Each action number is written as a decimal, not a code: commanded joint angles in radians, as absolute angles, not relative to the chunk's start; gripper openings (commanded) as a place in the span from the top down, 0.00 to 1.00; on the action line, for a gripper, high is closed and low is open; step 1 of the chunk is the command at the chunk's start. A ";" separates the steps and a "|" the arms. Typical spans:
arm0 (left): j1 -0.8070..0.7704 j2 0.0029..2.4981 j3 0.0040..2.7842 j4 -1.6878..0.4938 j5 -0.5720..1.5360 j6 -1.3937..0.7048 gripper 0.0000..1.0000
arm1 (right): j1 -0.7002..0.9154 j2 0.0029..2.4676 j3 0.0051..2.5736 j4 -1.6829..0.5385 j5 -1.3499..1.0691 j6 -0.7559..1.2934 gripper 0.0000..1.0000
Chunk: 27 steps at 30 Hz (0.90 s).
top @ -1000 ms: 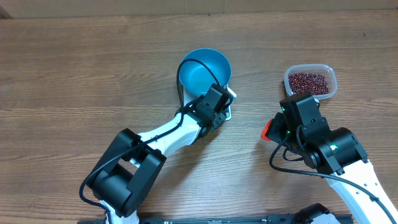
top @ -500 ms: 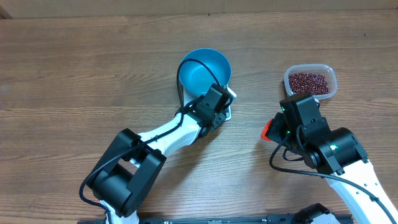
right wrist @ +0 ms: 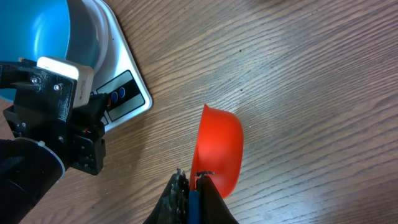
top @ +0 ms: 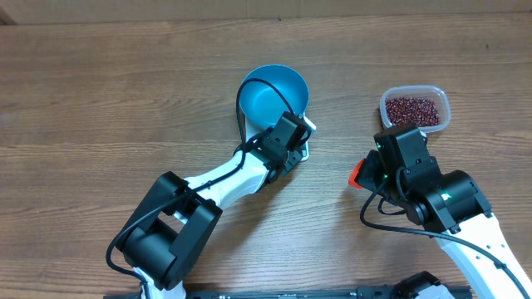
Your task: Scoop item into bowl and weigh 150g on scale
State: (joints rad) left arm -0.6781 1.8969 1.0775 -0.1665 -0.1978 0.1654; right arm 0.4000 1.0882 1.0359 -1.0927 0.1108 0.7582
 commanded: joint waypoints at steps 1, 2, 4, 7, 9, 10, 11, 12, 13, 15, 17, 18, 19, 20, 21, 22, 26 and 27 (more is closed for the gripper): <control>-0.673 1.927 1.068 -0.157 -0.182 0.184 0.95 | 0.397 1.072 1.066 -1.087 0.114 0.756 0.96; -0.673 1.934 1.068 -0.155 -0.183 0.184 0.96 | 0.397 1.072 1.066 -1.087 0.115 0.756 0.96; -0.673 1.952 1.068 -0.147 -0.183 0.188 0.96 | 0.397 1.072 1.066 -1.087 0.115 0.756 0.96; -0.674 1.962 1.068 -0.145 -0.183 0.204 0.96 | 0.397 1.072 1.066 -1.087 0.115 0.756 0.96; -0.675 1.962 1.068 -0.145 -0.188 0.204 0.96 | 0.397 1.072 1.066 -1.087 0.115 0.756 0.96; -0.674 1.962 1.069 -0.145 -0.191 0.204 0.96 | 0.397 1.072 1.066 -1.087 0.115 0.756 0.96; -0.674 1.962 1.068 -0.145 -0.192 0.204 0.96 | 0.397 1.072 1.066 -1.087 0.115 0.756 0.96; -0.674 1.962 1.069 -0.145 -0.193 0.206 0.96 | 0.397 1.072 1.066 -1.087 0.115 0.756 0.96; -0.675 1.962 1.069 -0.145 -0.193 0.206 0.96 | 0.397 1.072 1.066 -1.087 0.115 0.756 0.96; -0.674 1.962 1.069 -0.145 -0.194 0.206 0.96 | 0.397 1.072 1.066 -1.087 0.115 0.756 0.96; -0.675 1.961 1.069 -0.146 -0.194 0.207 0.96 | 0.397 1.072 1.066 -1.087 0.115 0.756 0.96; -0.675 1.961 1.071 -0.151 -0.194 0.207 0.96 | 0.397 1.072 1.066 -1.087 0.115 0.756 0.96; -0.675 1.961 1.075 -0.159 -0.194 0.207 0.96 | 0.397 1.072 1.066 -1.087 0.115 0.756 0.96; -0.675 1.960 1.080 -0.172 -0.195 0.207 0.96 | 0.397 1.072 1.066 -1.087 0.115 0.756 0.96; -0.675 1.958 1.084 -0.184 -0.194 0.207 0.96 | 0.397 1.072 1.066 -1.087 0.115 0.756 0.96; -0.675 1.954 1.088 -0.196 -0.195 0.207 0.96 | 0.397 1.072 1.066 -1.087 0.115 0.756 0.96; -0.675 1.928 1.096 -0.234 -0.195 0.210 0.96 | 0.397 1.072 1.066 -1.087 0.112 0.756 0.96; -0.675 1.918 1.096 -0.242 -0.195 0.210 0.96 | 0.397 1.072 1.066 -1.087 0.112 0.756 0.96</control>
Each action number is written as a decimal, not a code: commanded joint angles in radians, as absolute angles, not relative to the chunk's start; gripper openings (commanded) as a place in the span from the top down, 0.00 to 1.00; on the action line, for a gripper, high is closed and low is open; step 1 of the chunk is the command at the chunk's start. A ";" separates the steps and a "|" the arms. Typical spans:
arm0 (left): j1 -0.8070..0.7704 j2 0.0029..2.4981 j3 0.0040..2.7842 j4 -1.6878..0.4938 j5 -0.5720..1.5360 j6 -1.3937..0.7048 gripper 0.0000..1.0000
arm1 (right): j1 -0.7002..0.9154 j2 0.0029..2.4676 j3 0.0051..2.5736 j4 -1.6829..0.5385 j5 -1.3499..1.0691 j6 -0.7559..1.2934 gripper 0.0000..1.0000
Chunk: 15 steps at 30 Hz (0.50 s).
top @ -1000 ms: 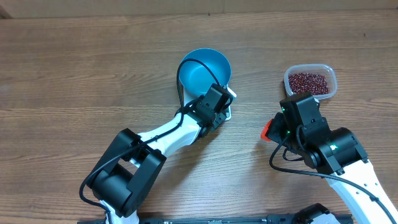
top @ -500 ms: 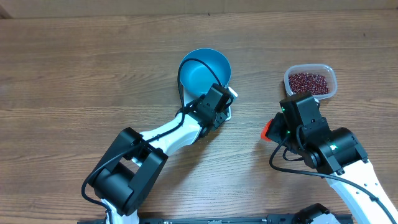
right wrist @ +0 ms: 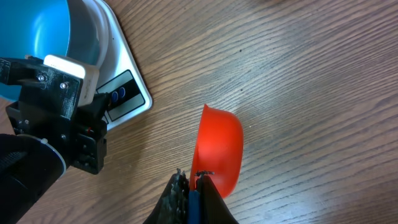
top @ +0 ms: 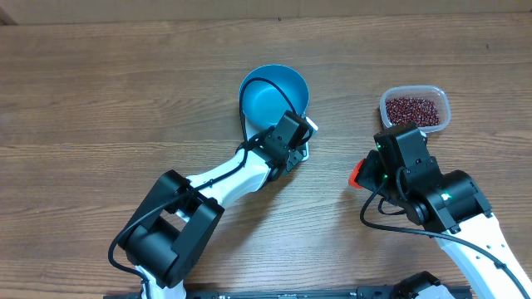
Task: Scoop item into bowl and weigh 150g on scale
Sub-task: 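Lift the left gripper off the scale and pull it back toward the front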
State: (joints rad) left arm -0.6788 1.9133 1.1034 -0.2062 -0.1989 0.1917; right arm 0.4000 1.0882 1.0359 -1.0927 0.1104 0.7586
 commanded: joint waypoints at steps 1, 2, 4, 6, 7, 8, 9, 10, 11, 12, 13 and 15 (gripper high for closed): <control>-0.675 1.906 1.096 -0.252 -0.194 0.210 0.96 | 0.397 1.072 1.066 -1.087 0.112 0.756 0.96; -0.675 1.895 1.096 -0.260 -0.194 0.209 0.96 | 0.397 1.072 1.066 -1.087 0.112 0.756 0.96; -0.675 1.864 1.096 -0.285 -0.194 0.189 0.96 | 0.397 1.072 1.066 -1.086 0.112 0.756 0.96; -0.675 1.833 1.096 -0.310 -0.192 0.160 0.96 | 0.397 1.072 1.066 -1.087 0.112 0.756 0.96; -0.675 1.816 1.096 -0.324 -0.190 0.146 0.96 | 0.397 1.072 1.066 -1.087 0.112 0.756 0.96; -0.675 1.797 1.096 -0.340 -0.190 0.130 0.96 | 0.397 1.072 1.066 -1.087 0.112 0.756 0.96; -0.675 1.779 1.096 -0.358 -0.189 0.115 0.96 | 0.397 1.072 1.066 -1.087 0.112 0.756 0.96; -0.676 1.758 1.096 -0.381 -0.189 0.096 0.96 | 0.397 1.072 1.066 -1.086 0.112 0.756 0.96; -0.677 1.739 1.096 -0.404 -0.187 0.077 0.95 | 0.397 1.072 1.066 -1.087 0.112 0.756 0.96; -0.679 1.718 1.096 -0.433 -0.179 0.058 0.96 | 0.397 1.072 1.066 -1.086 0.112 0.756 0.96; -0.680 1.699 1.096 -0.457 -0.170 0.043 0.96 | 0.397 1.072 1.066 -1.086 0.112 0.756 0.96; -0.683 1.657 1.096 -0.512 -0.132 0.037 0.96 | 0.397 1.072 1.066 -1.086 0.112 0.756 0.96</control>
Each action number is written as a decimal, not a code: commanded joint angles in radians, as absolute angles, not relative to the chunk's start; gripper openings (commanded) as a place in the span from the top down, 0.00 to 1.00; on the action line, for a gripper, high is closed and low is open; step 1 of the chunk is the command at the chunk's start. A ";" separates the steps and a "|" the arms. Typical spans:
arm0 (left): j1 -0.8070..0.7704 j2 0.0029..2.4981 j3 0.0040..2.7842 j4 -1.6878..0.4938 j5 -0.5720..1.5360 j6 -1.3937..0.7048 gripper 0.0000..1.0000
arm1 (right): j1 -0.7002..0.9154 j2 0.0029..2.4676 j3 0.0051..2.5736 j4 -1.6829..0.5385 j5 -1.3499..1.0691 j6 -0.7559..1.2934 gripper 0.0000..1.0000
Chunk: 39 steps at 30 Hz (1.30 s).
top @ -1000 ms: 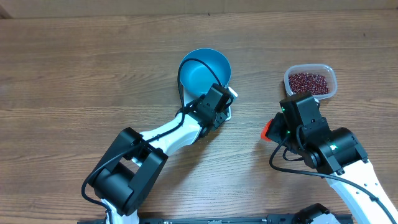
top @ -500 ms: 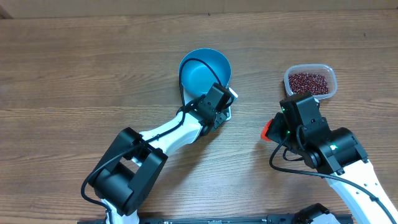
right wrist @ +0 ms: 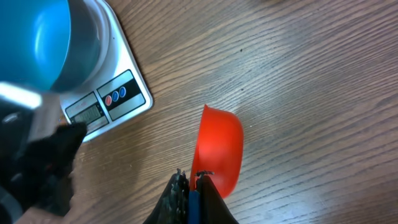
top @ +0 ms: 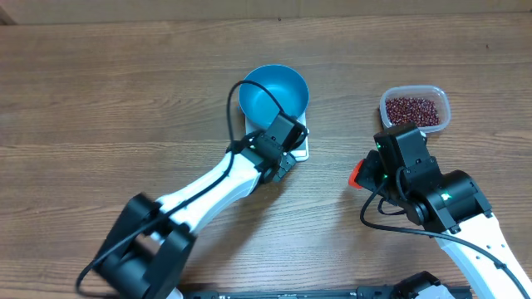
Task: Scoop item into bowl and weigh 150g on scale
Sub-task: 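Lift the left gripper off the scale and pull it back toward the front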
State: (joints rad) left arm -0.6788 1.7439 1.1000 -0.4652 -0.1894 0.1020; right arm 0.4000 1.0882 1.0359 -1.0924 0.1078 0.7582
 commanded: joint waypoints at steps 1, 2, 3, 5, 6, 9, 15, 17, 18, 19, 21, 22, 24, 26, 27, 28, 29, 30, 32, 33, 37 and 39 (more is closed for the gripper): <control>-0.683 1.635 1.096 -0.537 -0.111 0.037 0.96 | 0.397 1.072 1.066 -1.086 0.112 0.756 0.96; -0.683 1.612 1.096 -0.560 -0.089 0.037 0.96 | 0.397 1.072 1.066 -1.086 0.112 0.756 0.96; -0.683 1.592 1.096 -0.580 -0.072 0.036 0.96 | 0.397 1.072 1.066 -1.086 0.112 0.756 0.96; -0.683 1.542 1.096 -0.625 -0.058 0.005 0.88 | 0.397 1.072 1.066 -1.087 0.112 0.756 0.96; -0.681 1.518 1.096 -0.644 -0.058 -0.014 0.62 | 0.397 1.072 1.066 -1.087 0.112 0.755 0.96; -0.680 1.446 1.096 -0.692 -0.057 -0.065 0.00 | 0.397 1.072 1.066 -1.087 0.112 0.755 0.96; -0.680 1.301 1.096 -0.750 -0.047 -0.129 0.01 | 0.397 1.072 1.066 -1.092 0.112 0.754 0.96; -0.680 1.227 1.096 -0.760 -0.047 -0.162 0.01 | 0.397 1.072 1.066 -1.097 0.112 0.751 0.96; -0.680 1.201 1.096 -0.760 -0.047 -0.164 0.00 | 0.397 1.072 1.066 -1.099 0.113 0.751 0.96; -0.680 1.180 1.096 -0.760 -0.048 -0.165 0.00 | 0.397 1.072 1.066 -1.102 0.113 0.751 0.96; -0.680 1.129 1.096 -0.763 -0.067 -0.164 0.01 | 0.397 1.072 1.066 -1.104 0.116 0.751 0.96; -0.680 1.113 1.096 -0.766 -0.072 -0.165 0.00 | 0.397 1.072 1.066 -1.105 0.116 0.751 0.96; -0.680 1.087 1.096 -0.772 -0.070 -0.167 0.00 | 0.397 1.072 1.066 -1.106 0.115 0.751 0.96; -0.680 1.070 1.096 -0.785 -0.074 -0.173 0.01 | 0.397 1.072 1.066 -1.109 0.115 0.751 0.96; -0.680 1.064 1.096 -0.796 -0.079 -0.174 0.00 | 0.397 1.072 1.066 -1.110 0.115 0.751 0.96; -0.680 1.058 1.096 -0.811 -0.087 -0.178 0.00 | 0.397 1.072 1.066 -1.111 0.115 0.751 0.96; -0.679 1.054 1.096 -0.827 -0.104 -0.194 0.00 | 0.397 1.072 1.066 -1.111 0.115 0.751 0.96; -0.679 1.050 1.096 -0.845 -0.130 -0.218 0.01 | 0.397 1.072 1.066 -1.112 0.115 0.751 0.96; -0.679 1.044 1.096 -0.877 -0.178 -0.249 0.01 | 0.397 1.072 1.066 -1.113 0.115 0.743 0.96; -0.679 1.041 1.096 -0.888 -0.201 -0.251 0.00 | 0.397 1.072 1.066 -1.113 0.115 0.735 0.96; -0.678 1.037 1.096 -0.881 -0.257 -0.245 0.00 | 0.397 1.072 1.066 -1.113 0.115 0.733 0.96; -0.668 1.037 1.096 -0.877 -0.258 -0.231 0.00 | 0.397 1.072 1.066 -1.113 0.115 0.733 0.96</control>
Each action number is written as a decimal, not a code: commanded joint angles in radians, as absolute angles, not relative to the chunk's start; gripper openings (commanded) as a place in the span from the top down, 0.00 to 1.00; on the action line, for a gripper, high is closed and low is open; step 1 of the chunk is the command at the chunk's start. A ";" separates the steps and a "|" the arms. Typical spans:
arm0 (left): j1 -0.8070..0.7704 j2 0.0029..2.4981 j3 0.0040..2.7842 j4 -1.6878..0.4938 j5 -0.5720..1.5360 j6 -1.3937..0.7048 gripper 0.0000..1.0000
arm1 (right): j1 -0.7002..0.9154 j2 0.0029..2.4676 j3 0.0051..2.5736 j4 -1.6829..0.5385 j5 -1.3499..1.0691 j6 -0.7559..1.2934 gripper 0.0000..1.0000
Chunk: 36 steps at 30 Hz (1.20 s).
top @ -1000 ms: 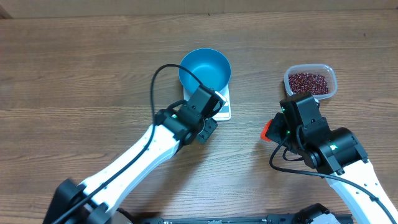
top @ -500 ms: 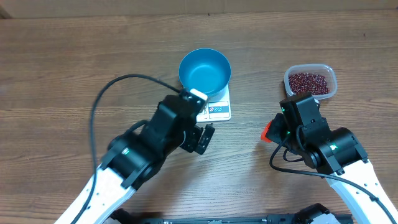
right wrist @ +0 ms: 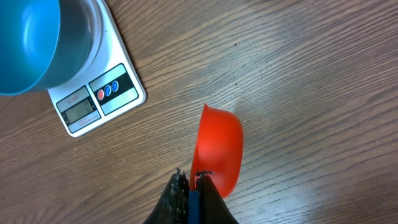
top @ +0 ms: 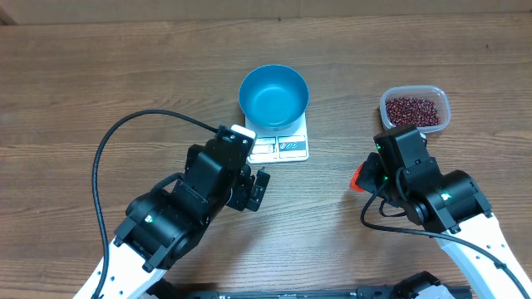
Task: Scoop item into bowl and weigh 150g on scale
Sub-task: 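Lift the left gripper off the scale and pull it back toward the front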
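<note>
An empty blue bowl (top: 273, 95) stands on a white scale (top: 287, 148) at the table's middle back; the scale's display and buttons (right wrist: 99, 99) show in the right wrist view beside the bowl (right wrist: 28, 46). My right gripper (right wrist: 189, 177) is shut on the blue handle of a red scoop (right wrist: 217, 149), held above the wood right of the scale; the scoop (top: 357, 174) peeks out under the arm. A clear tub of red beans (top: 414, 109) sits behind the right arm. My left gripper (top: 256, 191) hangs below the scale, its jaws hard to read.
The black cable (top: 133, 124) of the left arm loops over the wood at the left. Bare wooden tabletop (top: 100, 75) lies around the scale and between the two arms.
My left arm has pulled back from the scale toward the near left, leaving the scale's front uncovered. The bowl stays on the scale. My right gripper and the scoop have not moved.
My left gripper reached to the scale's front edge beside the bowl at the two oldest moments. Then it was drawing off with the display uncovered. Now it hangs well clear, below the scale. Throughout, my right gripper held the red scoop still.
</note>
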State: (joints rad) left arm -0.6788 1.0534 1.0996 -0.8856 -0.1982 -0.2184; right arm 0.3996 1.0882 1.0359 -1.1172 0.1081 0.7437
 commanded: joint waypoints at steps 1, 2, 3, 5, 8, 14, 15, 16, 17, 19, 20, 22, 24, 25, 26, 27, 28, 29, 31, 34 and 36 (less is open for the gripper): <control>-0.659 1.037 1.096 -0.878 -0.257 -0.224 0.01 | 0.397 1.072 1.066 -1.113 0.115 0.733 0.96; -0.649 1.037 1.096 -0.878 -0.240 -0.212 0.00 | 0.397 1.072 1.066 -1.113 0.114 0.732 0.96; -0.634 1.037 1.096 -0.877 -0.192 -0.171 0.01 | 0.397 1.072 1.066 -1.113 0.114 0.732 0.96; -0.600 1.037 1.096 -0.871 -0.060 -0.077 0.00 | 0.397 1.072 1.066 -1.114 0.114 0.732 0.96; -0.511 1.037 1.096 -0.871 0.120 0.006 0.00 | 0.397 1.072 1.066 -1.114 0.114 0.732 0.96; -0.369 1.037 1.096 -0.878 0.202 0.018 0.01 | 0.397 1.072 1.066 -1.108 0.114 0.733 0.96; -0.359 1.037 1.096 -0.882 0.216 0.026 0.01 | 0.397 1.072 1.066 -1.106 0.114 0.733 0.96; -0.355 1.037 1.096 -0.884 0.218 0.027 0.00 | 0.397 1.072 1.066 -1.105 0.113 0.733 0.96; -0.355 1.037 1.096 -0.885 0.213 0.027 0.01 | 0.397 1.072 1.066 -1.104 0.112 0.733 0.96; -0.355 1.038 1.096 -0.881 0.207 0.027 0.01 | 0.397 1.072 1.066 -1.102 0.112 0.733 0.96; -0.355 1.039 1.096 -0.879 0.207 0.027 0.00 | 0.397 1.072 1.066 -1.102 0.112 0.733 0.96; -0.355 1.040 1.096 -0.878 0.207 0.027 0.01 | 0.397 1.072 1.066 -1.102 0.112 0.733 0.96; -0.355 1.040 1.096 -0.878 0.207 0.027 0.01 | 0.397 1.072 1.066 -1.102 0.111 0.733 0.96; -0.355 1.040 1.096 -0.878 0.206 0.027 0.00 | 0.397 1.072 1.066 -1.102 0.111 0.733 0.96; -0.355 1.040 1.096 -0.878 0.205 0.027 0.01 | 0.397 1.072 1.066 -1.102 0.111 0.733 0.96; -0.355 1.040 1.096 -0.879 0.199 0.027 0.00 | 0.397 1.072 1.066 -1.102 0.111 0.733 0.96; -0.355 1.040 1.096 -0.878 0.196 0.027 0.00 | 0.397 1.072 1.066 -1.102 0.111 0.733 0.96; -0.355 1.040 1.096 -0.877 0.186 0.027 0.00 | 0.397 1.072 1.066 -1.102 0.111 0.733 0.96; -0.355 1.040 1.096 -0.869 0.166 0.027 0.00 | 0.397 1.072 1.066 -1.102 0.111 0.733 0.96; -0.356 1.040 1.096 -0.847 0.154 0.023 0.00 | 0.397 1.072 1.066 -1.096 0.111 0.733 0.96; -0.357 1.040 1.096 -0.836 0.153 0.023 0.00 | 0.397 1.072 1.066 -1.095 0.106 0.733 0.96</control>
